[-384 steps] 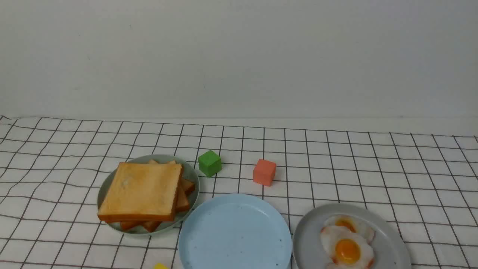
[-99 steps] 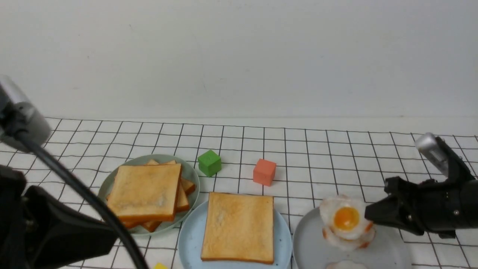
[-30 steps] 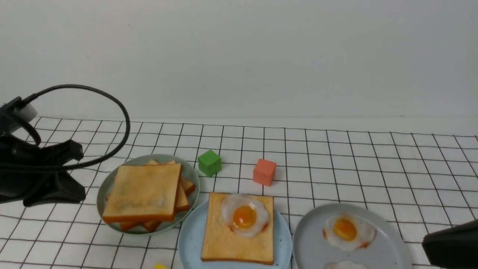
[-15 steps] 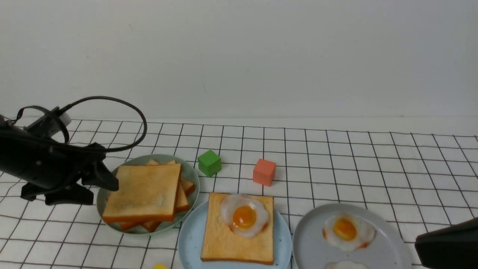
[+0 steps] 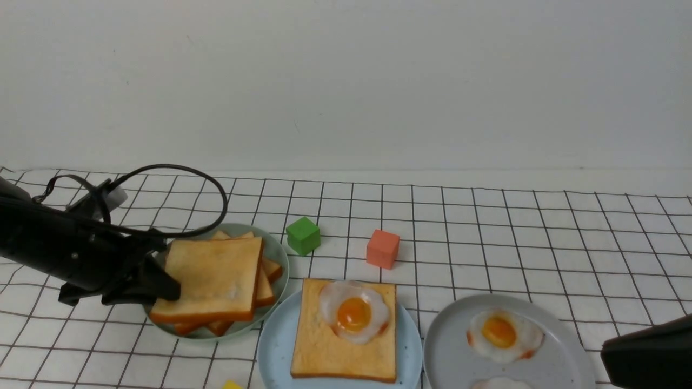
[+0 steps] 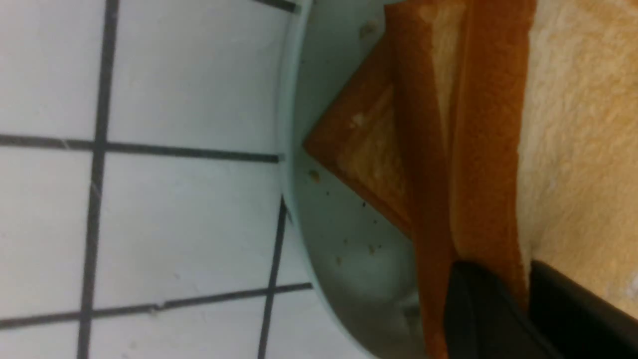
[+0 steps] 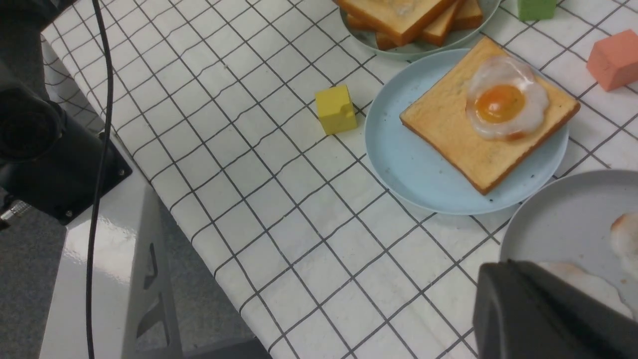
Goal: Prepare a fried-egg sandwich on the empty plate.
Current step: Use the left arm to grab a slice of bread, then use the left arm to place a slice of bread on the fried egg in the middle
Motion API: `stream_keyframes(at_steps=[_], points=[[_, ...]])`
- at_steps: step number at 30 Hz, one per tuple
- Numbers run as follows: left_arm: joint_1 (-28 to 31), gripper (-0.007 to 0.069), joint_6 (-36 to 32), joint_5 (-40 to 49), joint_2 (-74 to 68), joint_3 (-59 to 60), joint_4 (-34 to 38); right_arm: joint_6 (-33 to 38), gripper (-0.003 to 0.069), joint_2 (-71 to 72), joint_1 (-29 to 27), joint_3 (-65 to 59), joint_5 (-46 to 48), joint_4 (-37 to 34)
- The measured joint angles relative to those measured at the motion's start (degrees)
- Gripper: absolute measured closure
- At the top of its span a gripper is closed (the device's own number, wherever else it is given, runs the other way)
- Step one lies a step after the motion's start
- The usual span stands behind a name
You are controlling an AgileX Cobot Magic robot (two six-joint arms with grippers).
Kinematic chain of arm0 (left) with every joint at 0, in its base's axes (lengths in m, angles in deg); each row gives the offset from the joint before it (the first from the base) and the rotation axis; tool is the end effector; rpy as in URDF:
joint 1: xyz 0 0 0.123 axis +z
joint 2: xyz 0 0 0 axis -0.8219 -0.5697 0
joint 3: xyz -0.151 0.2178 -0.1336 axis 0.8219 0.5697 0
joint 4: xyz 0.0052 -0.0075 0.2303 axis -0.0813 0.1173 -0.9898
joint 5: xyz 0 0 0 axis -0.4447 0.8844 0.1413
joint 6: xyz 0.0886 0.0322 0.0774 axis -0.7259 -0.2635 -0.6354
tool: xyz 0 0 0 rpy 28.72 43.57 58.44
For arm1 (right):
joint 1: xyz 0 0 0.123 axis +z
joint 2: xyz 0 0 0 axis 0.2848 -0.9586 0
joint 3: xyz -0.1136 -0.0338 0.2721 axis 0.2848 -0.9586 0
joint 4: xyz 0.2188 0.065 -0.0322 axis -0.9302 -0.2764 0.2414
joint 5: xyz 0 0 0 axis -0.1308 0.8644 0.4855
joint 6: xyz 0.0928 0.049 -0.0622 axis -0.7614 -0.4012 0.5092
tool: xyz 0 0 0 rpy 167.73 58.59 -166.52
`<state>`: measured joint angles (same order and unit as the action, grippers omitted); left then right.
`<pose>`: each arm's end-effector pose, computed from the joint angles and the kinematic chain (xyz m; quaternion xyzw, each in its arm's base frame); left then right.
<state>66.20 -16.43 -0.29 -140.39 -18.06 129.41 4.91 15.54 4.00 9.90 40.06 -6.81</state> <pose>0.3364 -0.0037 0.1645 -0.0856 0.9490 -0.2792 0.1188 0.0808 0.0977 0.3520 -0.3448 0.8182 0.2767 0.3677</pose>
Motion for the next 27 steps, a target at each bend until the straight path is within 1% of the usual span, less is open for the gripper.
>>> stream_keyframes(at_steps=[6, 11, 12, 13, 14, 17, 18, 22, 23, 27], points=[[0.61, 0.0555, 0.27, 1.59, 4.91, 0.00, 0.28, 0.00, 0.0634, 0.00, 0.00, 0.00, 0.15, 0.13], [-0.50, 0.0555, -0.40, 4.43, 10.51, 0.10, 3.67, 0.00, 0.0629, 0.00, 0.00, 0.00, 0.15, 0.13], [-2.61, 0.0555, -1.03, 5.02, 12.46, 0.74, 5.66, 0.00, 0.0625, 0.00, 0.00, 0.00, 0.15, 0.13], [-2.94, 0.0555, -1.23, 5.02, 12.92, 1.01, 6.31, 0.00, 0.0624, 0.00, 0.00, 0.00, 0.15, 0.13], [-5.85, 0.0555, -2.42, 4.79, 14.18, 2.26, 8.86, 0.00, 0.0622, 0.00, 0.00, 0.00, 0.15, 0.13], [-12.24, 0.0555, -5.97, 2.71, 14.78, 6.19, 15.38, 0.00, 0.0614, 0.00, 0.00, 0.00, -0.22, 0.54], [-12.65, 0.0555, -6.25, 2.45, 14.81, 6.48, 15.38, 0.00, 0.0614, 0.00, 0.00, 0.00, -0.27, 0.55], [-20.27, 0.0555, -12.37, -4.52, 12.48, 10.50, 21.60, 0.00, 0.0606, 0.00, 0.00, 0.00, -0.87, 1.05], [-21.76, 0.0555, -13.10, -7.04, 11.39, 10.57, 22.59, 0.00, 0.0604, 0.00, 0.00, 0.00, -0.94, 1.17], [-25.05, 0.0555, -13.90, -12.54, 7.76, 10.62, 24.54, 0.00, 0.0599, 0.00, 0.00, 0.00, -1.07, 1.42]])
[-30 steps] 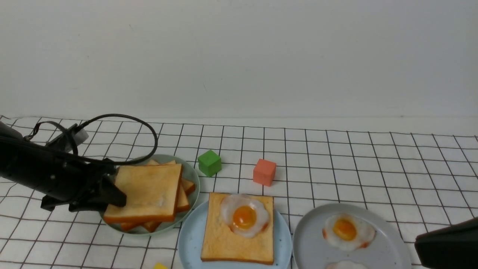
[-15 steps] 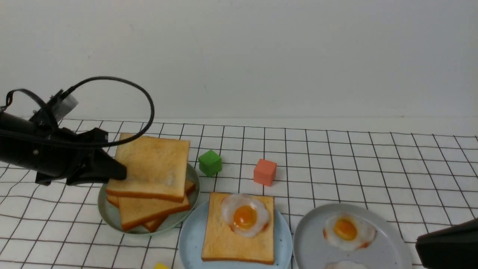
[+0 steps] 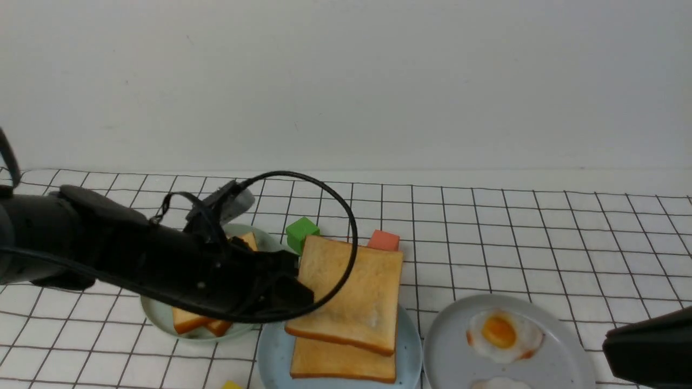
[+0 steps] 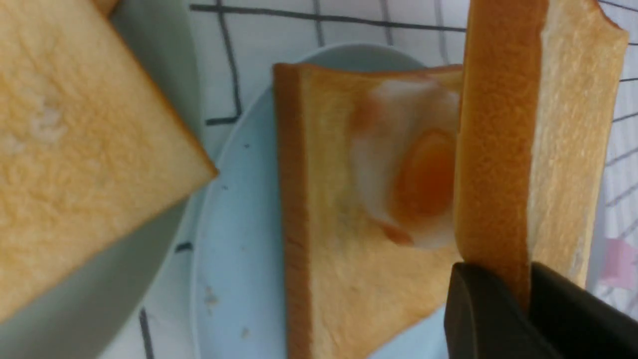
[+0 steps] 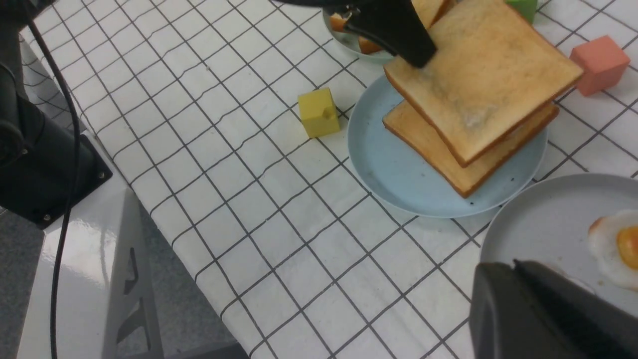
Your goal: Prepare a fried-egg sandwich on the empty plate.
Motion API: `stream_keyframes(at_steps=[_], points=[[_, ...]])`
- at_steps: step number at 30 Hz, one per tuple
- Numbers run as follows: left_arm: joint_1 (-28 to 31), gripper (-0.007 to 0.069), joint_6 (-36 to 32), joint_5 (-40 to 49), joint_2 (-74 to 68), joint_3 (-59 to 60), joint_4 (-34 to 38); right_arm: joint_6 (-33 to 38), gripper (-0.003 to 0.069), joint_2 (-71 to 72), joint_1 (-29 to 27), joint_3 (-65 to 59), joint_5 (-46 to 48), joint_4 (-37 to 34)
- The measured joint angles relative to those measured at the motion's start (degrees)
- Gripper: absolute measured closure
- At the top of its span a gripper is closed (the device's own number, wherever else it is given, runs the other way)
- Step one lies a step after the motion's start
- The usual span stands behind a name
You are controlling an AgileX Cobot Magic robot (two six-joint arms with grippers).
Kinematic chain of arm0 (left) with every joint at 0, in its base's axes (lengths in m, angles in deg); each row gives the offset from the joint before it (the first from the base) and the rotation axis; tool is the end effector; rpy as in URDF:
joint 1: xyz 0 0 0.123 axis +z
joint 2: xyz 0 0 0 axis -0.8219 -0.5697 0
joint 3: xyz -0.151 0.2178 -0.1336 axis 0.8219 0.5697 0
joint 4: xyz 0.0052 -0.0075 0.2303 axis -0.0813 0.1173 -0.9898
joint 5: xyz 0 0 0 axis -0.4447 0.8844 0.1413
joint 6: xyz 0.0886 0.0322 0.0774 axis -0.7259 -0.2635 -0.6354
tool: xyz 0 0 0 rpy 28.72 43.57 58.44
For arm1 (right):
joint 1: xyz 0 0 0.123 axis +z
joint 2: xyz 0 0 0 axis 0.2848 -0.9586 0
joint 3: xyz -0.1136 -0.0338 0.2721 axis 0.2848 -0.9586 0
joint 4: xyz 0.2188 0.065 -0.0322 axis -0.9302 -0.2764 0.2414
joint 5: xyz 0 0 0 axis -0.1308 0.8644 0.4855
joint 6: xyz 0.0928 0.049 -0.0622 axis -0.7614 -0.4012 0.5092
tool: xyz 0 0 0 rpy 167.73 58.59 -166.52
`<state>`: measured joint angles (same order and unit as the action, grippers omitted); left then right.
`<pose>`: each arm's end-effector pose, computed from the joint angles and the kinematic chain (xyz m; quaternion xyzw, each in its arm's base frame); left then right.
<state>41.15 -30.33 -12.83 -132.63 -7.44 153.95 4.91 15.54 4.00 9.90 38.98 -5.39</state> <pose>0.2940 -0.1445 0.1844 0.0271 0.9183 -0.3517 0.1796 0.0837 0.0958 0.3518 -0.3441 0.8189 0.2637 0.3762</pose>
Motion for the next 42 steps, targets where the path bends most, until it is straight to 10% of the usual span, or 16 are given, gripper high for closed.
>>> stream_keyframes(at_steps=[6, 14, 18, 24, 28, 36, 42], points=[[-1.93, 0.0549, 0.08, -2.55, -3.19, 0.02, 1.32, 0.00, 0.0591, 0.00, 0.00, 0.00, 0.00, 0.36], [-2.06, 0.0308, 3.20, -3.95, -2.57, 0.02, -0.51, 0.00, 0.0570, 0.00, 0.00, 0.00, 0.05, 1.00], [-1.48, 0.0106, 9.07, -3.95, -0.18, 0.02, -8.80, 0.00, 0.0560, 0.87, 0.00, -0.60, -0.13, 2.31], [3.34, 0.0033, 20.74, -0.68, 6.87, 0.02, -21.70, -0.07, 0.0556, 8.88, 0.00, -6.62, -3.78, 2.77], [6.81, 0.0118, 27.53, 6.73, 16.98, 0.02, -30.14, -2.29, 0.0554, 18.64, 0.00, -14.15, -12.87, 3.16], [6.90, 0.0634, 32.54, 19.09, 42.10, 0.02, -39.09, -11.92, 0.0547, 31.07, 0.00, -27.16, -29.21, 3.32], [6.90, 0.0638, 32.39, 25.85, 57.07, 0.06, -43.85, -12.08, 0.0539, 32.24, 0.00, -28.88, -29.95, 3.38]])
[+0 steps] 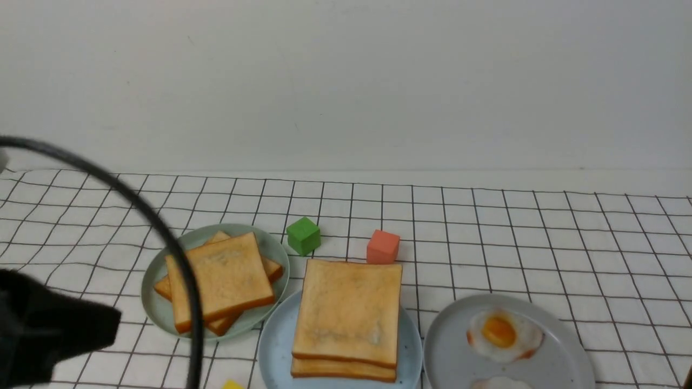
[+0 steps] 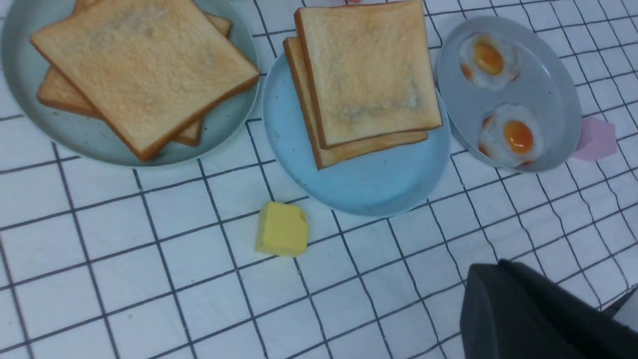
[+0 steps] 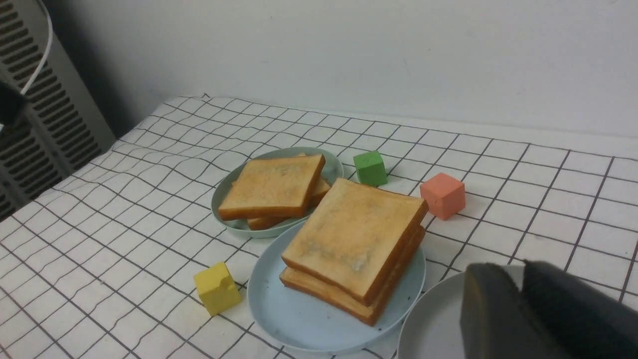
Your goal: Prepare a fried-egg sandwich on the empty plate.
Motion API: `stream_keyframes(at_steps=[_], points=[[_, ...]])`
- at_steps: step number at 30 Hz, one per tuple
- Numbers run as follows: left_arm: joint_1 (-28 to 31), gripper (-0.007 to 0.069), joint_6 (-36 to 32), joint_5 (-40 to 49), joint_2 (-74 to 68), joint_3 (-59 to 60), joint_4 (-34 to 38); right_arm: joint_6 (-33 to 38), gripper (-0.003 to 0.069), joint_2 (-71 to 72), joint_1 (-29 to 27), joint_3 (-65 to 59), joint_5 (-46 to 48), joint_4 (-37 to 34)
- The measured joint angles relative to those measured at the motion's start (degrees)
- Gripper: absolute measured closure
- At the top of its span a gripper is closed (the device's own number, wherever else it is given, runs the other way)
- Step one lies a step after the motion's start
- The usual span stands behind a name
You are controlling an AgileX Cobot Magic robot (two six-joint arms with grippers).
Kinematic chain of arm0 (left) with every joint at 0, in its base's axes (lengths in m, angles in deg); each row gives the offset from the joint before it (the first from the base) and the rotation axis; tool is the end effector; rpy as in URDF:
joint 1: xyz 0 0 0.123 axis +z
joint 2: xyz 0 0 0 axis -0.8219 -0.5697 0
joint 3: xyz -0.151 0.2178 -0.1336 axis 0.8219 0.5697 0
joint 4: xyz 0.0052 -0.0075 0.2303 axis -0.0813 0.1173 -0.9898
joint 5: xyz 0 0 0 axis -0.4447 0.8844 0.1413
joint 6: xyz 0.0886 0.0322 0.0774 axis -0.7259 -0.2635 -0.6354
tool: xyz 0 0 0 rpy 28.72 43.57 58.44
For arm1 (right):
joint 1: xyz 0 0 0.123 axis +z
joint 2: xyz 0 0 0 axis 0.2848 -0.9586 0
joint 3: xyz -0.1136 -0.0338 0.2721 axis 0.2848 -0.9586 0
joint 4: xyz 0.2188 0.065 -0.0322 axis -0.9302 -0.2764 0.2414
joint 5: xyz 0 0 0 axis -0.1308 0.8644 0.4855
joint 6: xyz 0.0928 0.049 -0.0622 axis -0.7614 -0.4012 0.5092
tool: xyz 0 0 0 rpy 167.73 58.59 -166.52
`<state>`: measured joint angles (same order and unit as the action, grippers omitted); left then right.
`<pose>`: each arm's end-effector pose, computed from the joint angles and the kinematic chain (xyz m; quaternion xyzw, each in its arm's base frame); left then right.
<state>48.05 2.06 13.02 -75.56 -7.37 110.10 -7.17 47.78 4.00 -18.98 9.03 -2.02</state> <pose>0.0926 -0.0628 0.3445 0.1386 0.8967 -0.2190 0.3589 0.0364 0.0468 0.2792 -0.1582 0.7476 0.2575 0.5914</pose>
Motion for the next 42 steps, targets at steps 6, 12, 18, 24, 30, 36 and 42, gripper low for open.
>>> stream_keyframes(at_steps=[6, 12, 18, 24, 30, 36, 42], points=[[0.00, 0.0638, -0.20, 4.05, 15.73, 0.06, -5.60, 0.00, 0.0528, 0.04, 0.00, -0.27, -0.15, 0.06], [0.00, 0.0638, -0.21, 5.95, 22.96, 0.06, -7.55, 0.00, 0.0523, 0.04, 0.00, -0.27, -0.15, 0.06], [0.00, 0.0638, -0.55, 6.32, 24.76, 0.06, -8.59, -0.02, 0.0521, 0.04, 0.00, -0.27, -0.15, 0.06], [0.00, 0.0638, -0.73, -2.90, 24.93, 2.91, -10.86, -0.02, 0.0514, 0.04, 0.00, -0.29, -0.15, 0.06], [1.81, 0.0638, 9.92, -19.36, 29.32, 18.00, -16.45, -0.02, 0.0504, 0.04, 0.00, -0.34, -0.09, 0.06], [2.08, 0.0638, 27.86, -33.49, 39.96, 38.68, -30.93, -0.13, 0.0503, 0.04, 0.00, -0.34, 0.87, 0.06], [2.08, 0.0638, 30.76, -37.92, 41.98, 51.21, -35.67, -0.13, 0.0495, 0.04, 0.00, -0.36, 0.98, 0.01]])
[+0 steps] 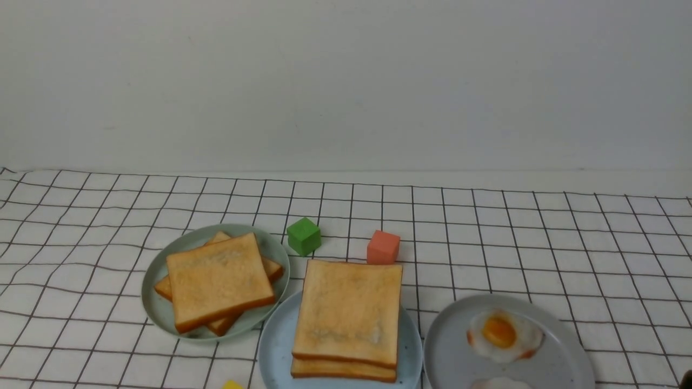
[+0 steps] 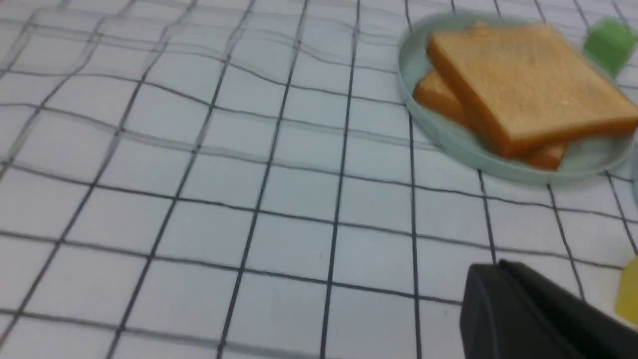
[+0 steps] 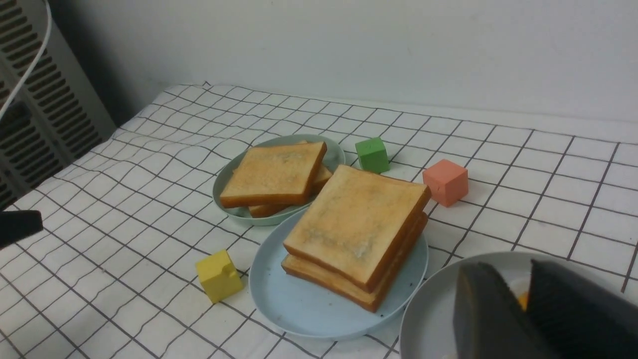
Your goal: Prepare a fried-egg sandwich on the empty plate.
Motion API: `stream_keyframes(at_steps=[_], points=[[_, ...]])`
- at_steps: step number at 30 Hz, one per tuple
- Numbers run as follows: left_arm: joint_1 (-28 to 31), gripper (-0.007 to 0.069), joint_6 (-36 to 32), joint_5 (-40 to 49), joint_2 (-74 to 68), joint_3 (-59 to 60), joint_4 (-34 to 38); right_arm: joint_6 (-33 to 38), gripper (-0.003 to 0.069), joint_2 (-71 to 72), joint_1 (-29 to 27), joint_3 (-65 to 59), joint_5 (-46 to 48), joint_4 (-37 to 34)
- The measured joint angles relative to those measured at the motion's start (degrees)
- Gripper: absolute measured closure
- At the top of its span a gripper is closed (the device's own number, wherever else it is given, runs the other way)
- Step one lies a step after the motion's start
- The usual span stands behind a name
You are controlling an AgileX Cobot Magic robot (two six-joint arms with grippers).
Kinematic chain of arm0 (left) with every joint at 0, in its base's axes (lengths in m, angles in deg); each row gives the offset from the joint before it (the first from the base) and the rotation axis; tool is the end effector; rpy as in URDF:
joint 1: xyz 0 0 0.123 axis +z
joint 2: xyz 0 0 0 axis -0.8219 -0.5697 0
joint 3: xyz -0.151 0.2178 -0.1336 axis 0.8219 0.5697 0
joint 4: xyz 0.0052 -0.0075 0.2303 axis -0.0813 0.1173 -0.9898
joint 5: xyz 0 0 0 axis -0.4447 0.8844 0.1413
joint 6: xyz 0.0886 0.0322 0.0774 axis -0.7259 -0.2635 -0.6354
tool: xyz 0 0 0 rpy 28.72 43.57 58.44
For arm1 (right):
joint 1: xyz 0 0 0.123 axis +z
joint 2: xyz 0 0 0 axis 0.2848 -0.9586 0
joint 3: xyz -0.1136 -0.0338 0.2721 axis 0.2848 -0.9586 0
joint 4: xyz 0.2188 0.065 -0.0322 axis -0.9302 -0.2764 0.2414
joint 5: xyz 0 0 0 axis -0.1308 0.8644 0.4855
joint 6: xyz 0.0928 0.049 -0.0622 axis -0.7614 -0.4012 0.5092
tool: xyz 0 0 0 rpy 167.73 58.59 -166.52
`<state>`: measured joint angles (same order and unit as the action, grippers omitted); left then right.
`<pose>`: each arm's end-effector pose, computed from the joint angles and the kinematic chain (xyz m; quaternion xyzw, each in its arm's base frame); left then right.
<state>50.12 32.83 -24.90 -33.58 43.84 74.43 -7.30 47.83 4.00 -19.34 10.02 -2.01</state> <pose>0.0473 0.0024 0.1588 -0.0473 0.8150 -0.0522 0.5752 0.0358 0.0476 0.2754 -0.1611 0.7536 0.2586 0.5825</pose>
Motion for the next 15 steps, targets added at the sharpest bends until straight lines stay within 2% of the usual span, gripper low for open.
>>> stream_keyframes(at_steps=[15], points=[[0.11, 0.0634, 0.38, -1.83, 0.00, 0.36, 2.18, -0.06, 0.0471, 0.00, 0.00, 0.00, 0.12, 0.01]])
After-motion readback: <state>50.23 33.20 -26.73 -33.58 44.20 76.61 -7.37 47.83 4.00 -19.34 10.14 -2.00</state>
